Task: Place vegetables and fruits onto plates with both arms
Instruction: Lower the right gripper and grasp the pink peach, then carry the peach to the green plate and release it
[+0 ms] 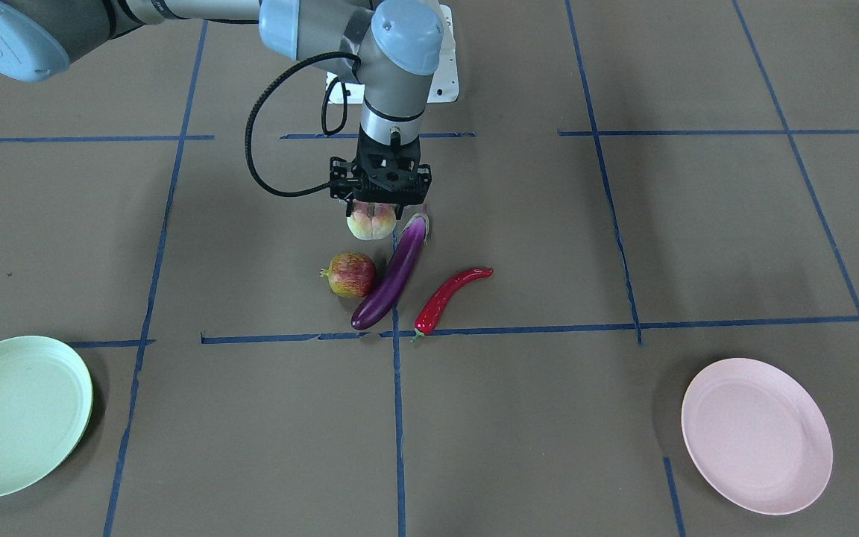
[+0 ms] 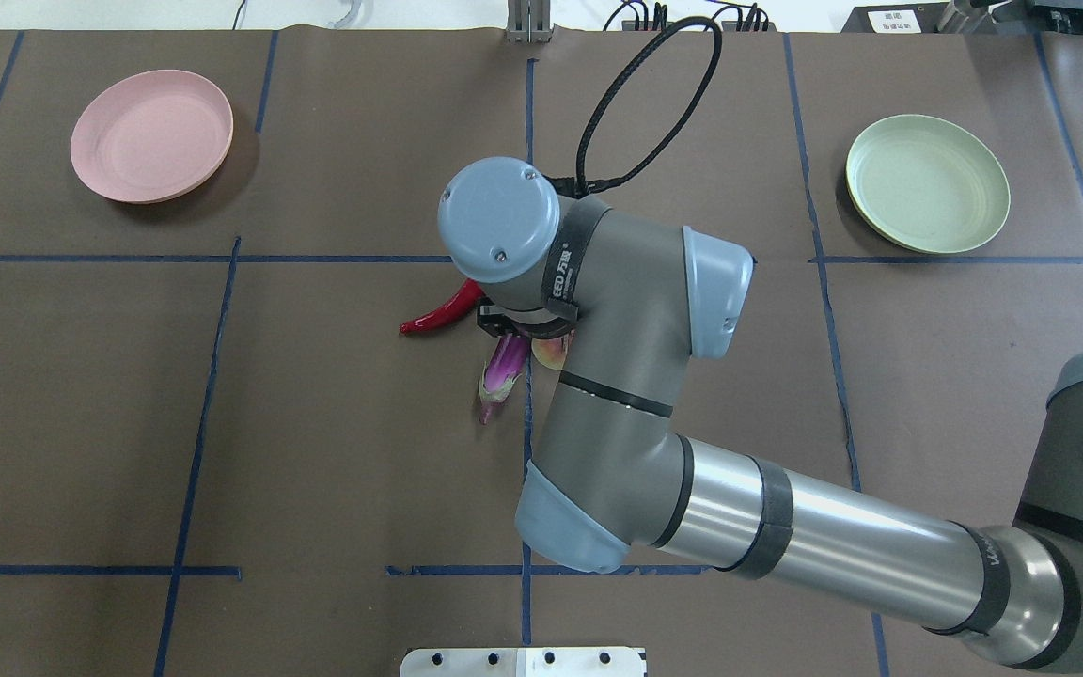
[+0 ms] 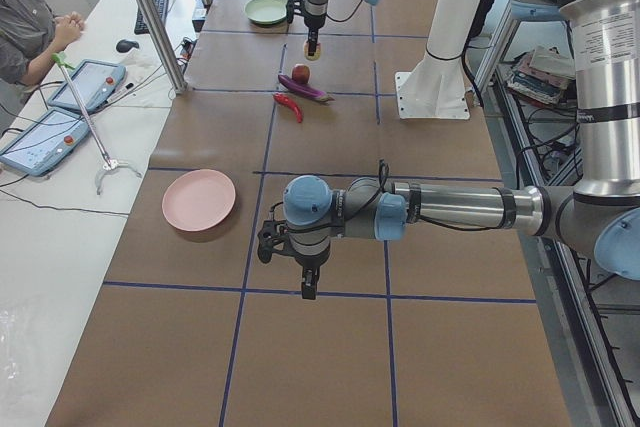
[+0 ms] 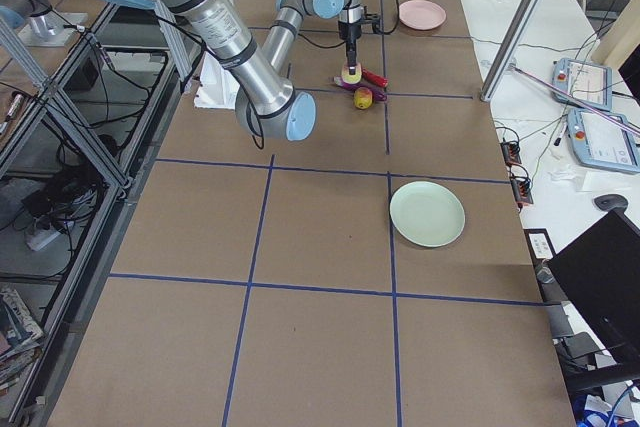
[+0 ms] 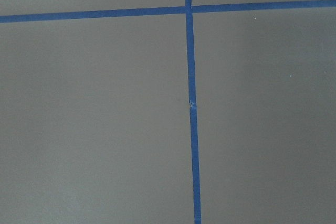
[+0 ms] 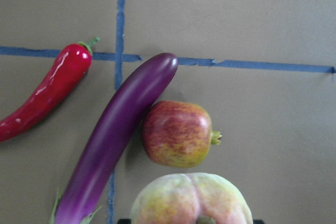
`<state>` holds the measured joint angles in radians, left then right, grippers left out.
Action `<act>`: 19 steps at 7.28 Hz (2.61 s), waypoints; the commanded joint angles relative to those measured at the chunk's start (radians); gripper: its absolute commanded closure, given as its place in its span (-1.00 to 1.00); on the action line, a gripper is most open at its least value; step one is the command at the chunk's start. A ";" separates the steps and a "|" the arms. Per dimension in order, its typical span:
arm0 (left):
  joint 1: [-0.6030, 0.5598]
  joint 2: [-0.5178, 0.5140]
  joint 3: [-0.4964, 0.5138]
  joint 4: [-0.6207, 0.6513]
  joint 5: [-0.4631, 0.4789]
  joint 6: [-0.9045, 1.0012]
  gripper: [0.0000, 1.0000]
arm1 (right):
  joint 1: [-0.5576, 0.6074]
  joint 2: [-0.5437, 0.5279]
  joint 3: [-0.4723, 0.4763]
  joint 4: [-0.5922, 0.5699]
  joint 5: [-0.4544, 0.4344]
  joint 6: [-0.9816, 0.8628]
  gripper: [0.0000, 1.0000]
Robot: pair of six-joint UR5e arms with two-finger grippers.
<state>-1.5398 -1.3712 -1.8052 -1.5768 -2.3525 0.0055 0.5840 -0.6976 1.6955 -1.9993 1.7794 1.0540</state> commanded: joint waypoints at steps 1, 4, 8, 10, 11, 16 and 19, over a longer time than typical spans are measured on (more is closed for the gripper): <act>0.007 -0.061 -0.002 -0.034 0.004 0.002 -1.00 | 0.185 -0.095 0.012 0.019 0.124 -0.269 0.88; 0.016 -0.159 0.059 -0.086 -0.001 0.001 -1.00 | 0.417 -0.310 -0.046 0.279 0.276 -0.608 0.88; 0.026 -0.169 0.064 -0.086 -0.002 0.002 -1.00 | 0.565 -0.376 -0.417 0.679 0.354 -0.853 0.88; 0.026 -0.167 0.058 -0.086 -0.002 0.001 -1.00 | 0.571 -0.372 -0.575 0.847 0.371 -0.876 0.77; 0.026 -0.167 0.060 -0.086 -0.002 0.001 -1.00 | 0.570 -0.370 -0.585 0.858 0.371 -0.873 0.16; 0.090 -0.167 0.046 -0.208 -0.002 -0.016 -1.00 | 0.586 -0.369 -0.524 0.799 0.388 -0.871 -1.00; 0.312 -0.329 0.044 -0.212 0.009 -0.253 -1.00 | 0.681 -0.443 -0.372 0.688 0.455 -0.887 -1.00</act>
<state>-1.3292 -1.6236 -1.7614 -1.7869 -2.3499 -0.1330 1.2285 -1.0986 1.2622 -1.2819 2.2120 0.1724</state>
